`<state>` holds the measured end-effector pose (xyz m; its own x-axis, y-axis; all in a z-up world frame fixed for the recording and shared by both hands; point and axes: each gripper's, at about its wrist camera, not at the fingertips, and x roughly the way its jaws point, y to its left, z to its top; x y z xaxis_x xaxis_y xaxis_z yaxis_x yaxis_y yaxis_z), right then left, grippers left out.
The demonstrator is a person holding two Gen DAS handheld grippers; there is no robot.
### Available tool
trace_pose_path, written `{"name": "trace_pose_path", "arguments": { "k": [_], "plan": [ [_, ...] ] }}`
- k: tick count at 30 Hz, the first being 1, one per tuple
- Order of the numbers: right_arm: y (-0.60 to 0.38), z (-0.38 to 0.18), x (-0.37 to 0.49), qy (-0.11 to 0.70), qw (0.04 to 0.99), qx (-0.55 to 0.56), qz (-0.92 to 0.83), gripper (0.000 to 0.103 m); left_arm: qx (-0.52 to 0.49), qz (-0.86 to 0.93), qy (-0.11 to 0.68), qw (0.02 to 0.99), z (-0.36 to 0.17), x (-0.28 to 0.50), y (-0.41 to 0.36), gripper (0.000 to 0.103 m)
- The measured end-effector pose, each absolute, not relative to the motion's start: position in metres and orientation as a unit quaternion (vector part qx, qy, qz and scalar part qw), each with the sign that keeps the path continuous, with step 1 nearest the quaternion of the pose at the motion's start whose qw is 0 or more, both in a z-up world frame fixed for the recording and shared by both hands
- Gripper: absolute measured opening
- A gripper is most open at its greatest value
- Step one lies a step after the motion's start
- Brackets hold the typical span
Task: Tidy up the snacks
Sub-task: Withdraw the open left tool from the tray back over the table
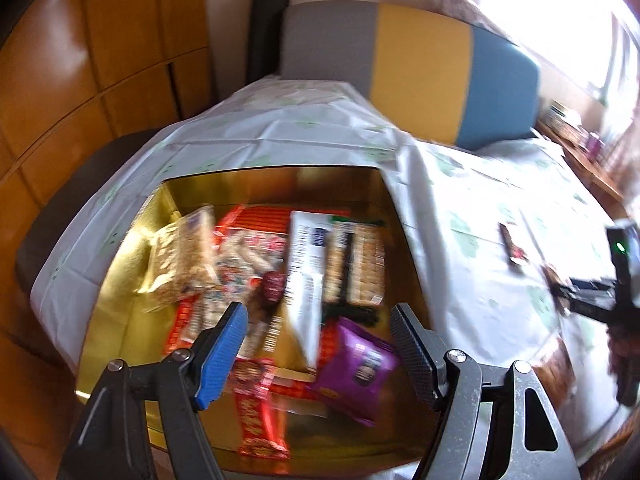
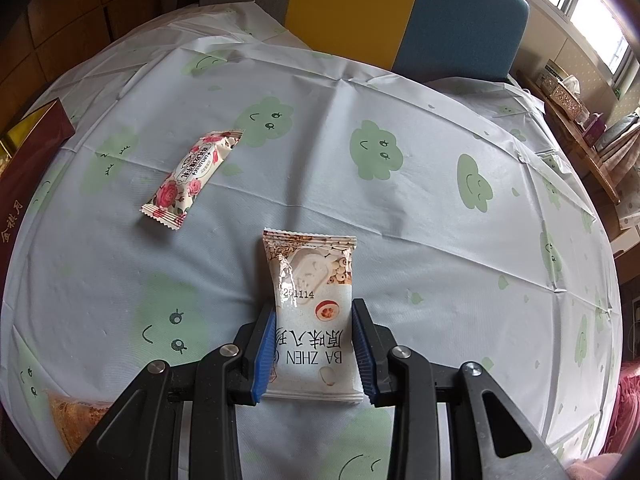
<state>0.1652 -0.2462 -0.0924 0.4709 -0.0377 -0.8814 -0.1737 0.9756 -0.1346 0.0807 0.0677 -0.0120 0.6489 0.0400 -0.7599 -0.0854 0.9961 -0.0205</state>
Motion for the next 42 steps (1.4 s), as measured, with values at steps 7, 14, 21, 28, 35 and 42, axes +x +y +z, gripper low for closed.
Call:
{"name": "trace_pose_path", "arguments": {
  "k": [7, 14, 21, 28, 35, 42],
  "plan": [
    [-0.246, -0.093, 0.165, 0.513, 0.851, -0.103, 0.04, 0.035, 0.007, -0.06, 0.412, 0.909, -0.01, 0.068, 0.018, 0.074],
    [-0.245, -0.092, 0.165, 0.512, 0.851, -0.109, 0.039, 0.035, 0.042, -0.131, 0.416, 0.899, -0.018, 0.058, -0.03, 0.074],
    [-0.245, -0.092, 0.164, 0.512, 0.851, -0.11, 0.039, 0.035, 0.066, -0.172, 0.434, 0.882, -0.035, 0.045, -0.06, 0.074],
    [-0.244, -0.092, 0.164, 0.512, 0.85, -0.112, 0.038, 0.035, 0.074, -0.197, 0.449, 0.868, -0.046, 0.041, -0.072, 0.072],
    [-0.242, -0.092, 0.163, 0.511, 0.851, -0.116, 0.038, 0.035, 0.074, -0.212, 0.466, 0.856, -0.057, 0.037, -0.076, 0.07],
    [-0.241, -0.092, 0.163, 0.511, 0.851, -0.115, 0.037, 0.035, 0.067, -0.214, 0.476, 0.85, -0.062, 0.037, -0.076, 0.067]
  ]
}}
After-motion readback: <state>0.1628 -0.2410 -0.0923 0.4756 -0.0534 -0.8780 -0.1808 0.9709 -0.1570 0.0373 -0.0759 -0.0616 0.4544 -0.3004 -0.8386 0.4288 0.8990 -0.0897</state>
